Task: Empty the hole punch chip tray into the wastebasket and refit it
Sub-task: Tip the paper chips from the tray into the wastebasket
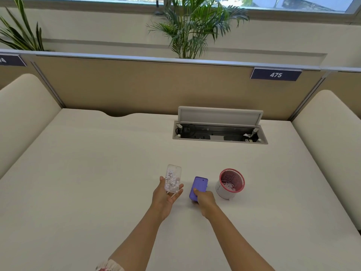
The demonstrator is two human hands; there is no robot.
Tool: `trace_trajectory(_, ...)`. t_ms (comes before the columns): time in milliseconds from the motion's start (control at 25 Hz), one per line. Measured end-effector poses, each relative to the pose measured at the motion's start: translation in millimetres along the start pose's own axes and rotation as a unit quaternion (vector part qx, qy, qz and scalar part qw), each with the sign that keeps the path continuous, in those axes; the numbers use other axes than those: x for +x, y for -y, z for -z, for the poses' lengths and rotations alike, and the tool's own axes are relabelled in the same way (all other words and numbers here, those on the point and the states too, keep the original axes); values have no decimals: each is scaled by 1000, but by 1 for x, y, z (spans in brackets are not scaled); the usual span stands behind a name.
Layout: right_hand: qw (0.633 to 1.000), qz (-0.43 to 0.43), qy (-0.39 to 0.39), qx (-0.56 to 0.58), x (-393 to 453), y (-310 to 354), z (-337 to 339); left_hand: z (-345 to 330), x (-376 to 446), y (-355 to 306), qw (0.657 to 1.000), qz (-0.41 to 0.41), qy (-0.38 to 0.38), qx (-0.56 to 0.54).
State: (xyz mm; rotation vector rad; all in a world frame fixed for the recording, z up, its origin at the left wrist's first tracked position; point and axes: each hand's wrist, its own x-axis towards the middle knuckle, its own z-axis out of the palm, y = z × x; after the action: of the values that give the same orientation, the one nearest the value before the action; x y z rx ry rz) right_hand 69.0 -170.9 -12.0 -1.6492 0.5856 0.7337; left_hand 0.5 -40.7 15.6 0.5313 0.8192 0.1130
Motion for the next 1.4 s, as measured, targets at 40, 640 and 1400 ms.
trace_trajectory(40,999,7,-30,-31,1,-1,-2,0,-1,1,1000,2,0,1)
trace_trajectory(640,938,145,-100,-298,-8,-2,6,-2,-2,10,997,32,-1,66)
trace_trajectory(1400,956,274,-87,56,-17,58,103,-59,-8,27,951,1,76,300)
